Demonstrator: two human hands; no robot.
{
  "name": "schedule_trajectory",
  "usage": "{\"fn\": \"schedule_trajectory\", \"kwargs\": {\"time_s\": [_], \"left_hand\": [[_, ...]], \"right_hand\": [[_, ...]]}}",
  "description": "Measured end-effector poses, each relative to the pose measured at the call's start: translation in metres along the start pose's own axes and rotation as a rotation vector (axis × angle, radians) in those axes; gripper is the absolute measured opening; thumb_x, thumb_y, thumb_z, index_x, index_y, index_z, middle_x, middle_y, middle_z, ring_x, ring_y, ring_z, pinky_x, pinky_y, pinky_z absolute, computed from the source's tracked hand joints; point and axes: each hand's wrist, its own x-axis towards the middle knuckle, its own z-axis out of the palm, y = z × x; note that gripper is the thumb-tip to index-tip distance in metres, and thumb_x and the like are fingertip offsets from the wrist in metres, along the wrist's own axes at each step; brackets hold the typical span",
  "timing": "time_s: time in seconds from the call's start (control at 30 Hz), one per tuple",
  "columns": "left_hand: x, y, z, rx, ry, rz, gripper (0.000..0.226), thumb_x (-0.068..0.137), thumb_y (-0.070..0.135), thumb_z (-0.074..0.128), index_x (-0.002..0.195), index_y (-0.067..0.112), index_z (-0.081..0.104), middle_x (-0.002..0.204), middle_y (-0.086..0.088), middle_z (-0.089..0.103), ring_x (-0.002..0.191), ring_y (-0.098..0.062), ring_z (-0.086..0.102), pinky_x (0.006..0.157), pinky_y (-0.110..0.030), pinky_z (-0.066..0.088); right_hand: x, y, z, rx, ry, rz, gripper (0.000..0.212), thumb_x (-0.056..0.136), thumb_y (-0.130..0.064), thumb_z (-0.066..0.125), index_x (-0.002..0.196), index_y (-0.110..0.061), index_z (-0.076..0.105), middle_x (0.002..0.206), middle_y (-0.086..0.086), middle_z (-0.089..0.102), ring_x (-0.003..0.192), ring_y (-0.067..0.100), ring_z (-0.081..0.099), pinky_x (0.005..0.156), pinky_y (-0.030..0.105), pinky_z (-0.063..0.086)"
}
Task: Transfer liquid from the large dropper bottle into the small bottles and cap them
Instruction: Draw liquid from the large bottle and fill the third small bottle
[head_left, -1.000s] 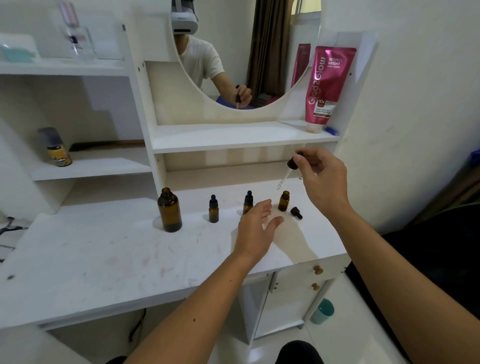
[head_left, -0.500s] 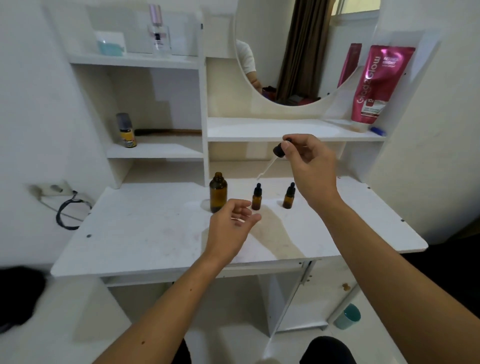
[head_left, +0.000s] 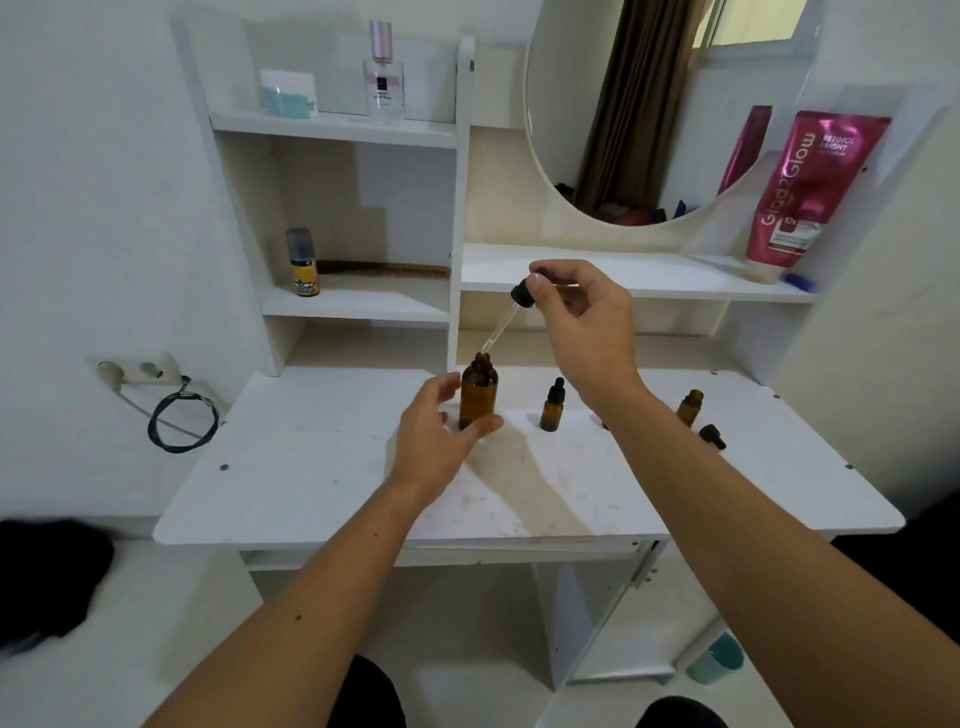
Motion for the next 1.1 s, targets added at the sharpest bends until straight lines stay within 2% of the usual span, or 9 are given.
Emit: {"fn": "schedule_trajectory", "kwargs": {"time_s": [0.1, 0.23, 0.4, 0.47, 0.63, 0.77, 0.87, 1.0, 1.1], "left_hand": [[0.003, 0.0, 0.0, -0.005, -0.03, -0.001, 0.061, 0.085, 0.035, 0.082, 0.139, 0.025, 0.054, 0.136, 0.006, 0.063, 0.12, -0.016, 0.059, 0.104, -0.031, 0.047], [0.005, -0.002, -0.002, -0.011, -0.009, -0.004, 0.049, 0.09, 0.027, 0.078, 0.134, 0.022, 0.058, 0.127, 0.006, 0.067, 0.117, -0.016, 0.063, 0.107, -0.035, 0.051], [0.008, -0.004, 0.001, -0.004, 0.005, -0.018, 0.047, 0.09, 0.029, 0.078, 0.133, 0.023, 0.06, 0.127, 0.007, 0.069, 0.115, -0.015, 0.064, 0.107, -0.036, 0.051], [0.008, -0.006, 0.001, -0.005, 0.003, -0.013, 0.047, 0.09, 0.029, 0.078, 0.133, 0.023, 0.06, 0.127, 0.007, 0.069, 0.115, -0.015, 0.065, 0.107, -0.036, 0.051], [0.006, -0.005, 0.0, 0.0, 0.006, 0.004, 0.048, 0.09, 0.029, 0.078, 0.135, 0.022, 0.059, 0.127, 0.007, 0.069, 0.113, -0.013, 0.064, 0.105, -0.033, 0.052], [0.005, -0.006, -0.001, 0.016, 0.008, 0.014, 0.049, 0.091, 0.029, 0.077, 0.136, 0.022, 0.058, 0.129, 0.006, 0.068, 0.115, -0.015, 0.064, 0.105, -0.034, 0.052], [0.004, -0.004, 0.0, 0.027, 0.015, -0.002, 0.051, 0.09, 0.031, 0.077, 0.137, 0.023, 0.057, 0.132, 0.004, 0.067, 0.118, -0.017, 0.064, 0.108, -0.038, 0.051], [0.002, 0.0, 0.001, 0.022, 0.009, -0.014, 0.053, 0.09, 0.031, 0.077, 0.138, 0.023, 0.056, 0.134, 0.004, 0.066, 0.12, -0.018, 0.063, 0.11, -0.041, 0.049], [0.001, 0.001, 0.001, 0.028, 0.012, -0.021, 0.052, 0.091, 0.031, 0.077, 0.138, 0.022, 0.056, 0.134, 0.003, 0.066, 0.123, -0.019, 0.062, 0.111, -0.04, 0.048]], "right_hand": [[0.0, 0.004, 0.005, -0.037, -0.05, -0.007, 0.017, 0.099, -0.021, 0.071, 0.115, -0.017, 0.075, 0.106, -0.006, 0.077, 0.101, 0.008, 0.073, 0.093, 0.02, 0.057], [-0.001, 0.007, 0.017, -0.118, -0.102, -0.022, 0.015, 0.098, -0.02, 0.073, 0.112, -0.017, 0.076, 0.101, -0.008, 0.076, 0.097, 0.004, 0.072, 0.088, 0.015, 0.056], [0.001, 0.011, 0.027, -0.171, -0.1, 0.019, 0.003, 0.095, -0.019, 0.076, 0.098, -0.019, 0.075, 0.091, -0.01, 0.074, 0.087, 0.004, 0.07, 0.078, 0.01, 0.054], [0.0, 0.013, 0.028, -0.18, -0.101, 0.029, 0.006, 0.095, -0.018, 0.077, 0.093, -0.022, 0.074, 0.087, -0.012, 0.072, 0.082, 0.002, 0.068, 0.074, 0.007, 0.051], [-0.006, 0.024, 0.03, -0.21, -0.121, 0.075, 0.001, 0.095, -0.02, 0.076, 0.094, -0.02, 0.076, 0.086, -0.011, 0.073, 0.08, 0.001, 0.067, 0.068, 0.002, 0.047], [-0.008, 0.028, 0.031, -0.208, -0.114, 0.093, 0.01, 0.097, -0.023, 0.074, 0.104, -0.017, 0.078, 0.089, -0.013, 0.073, 0.082, -0.001, 0.066, 0.071, 0.003, 0.049], [-0.008, 0.027, 0.03, -0.193, -0.125, 0.084, 0.018, 0.099, -0.027, 0.072, 0.112, -0.017, 0.077, 0.097, -0.01, 0.075, 0.09, -0.001, 0.068, 0.075, 0.001, 0.049], [-0.003, 0.018, 0.024, -0.135, -0.114, 0.039, 0.018, 0.1, -0.024, 0.071, 0.115, -0.016, 0.076, 0.103, -0.008, 0.077, 0.098, 0.003, 0.071, 0.086, 0.009, 0.054], [0.002, 0.007, 0.016, -0.102, -0.091, -0.006, 0.018, 0.099, -0.022, 0.071, 0.115, -0.016, 0.076, 0.103, -0.008, 0.077, 0.097, 0.003, 0.072, 0.088, 0.012, 0.055]]}}
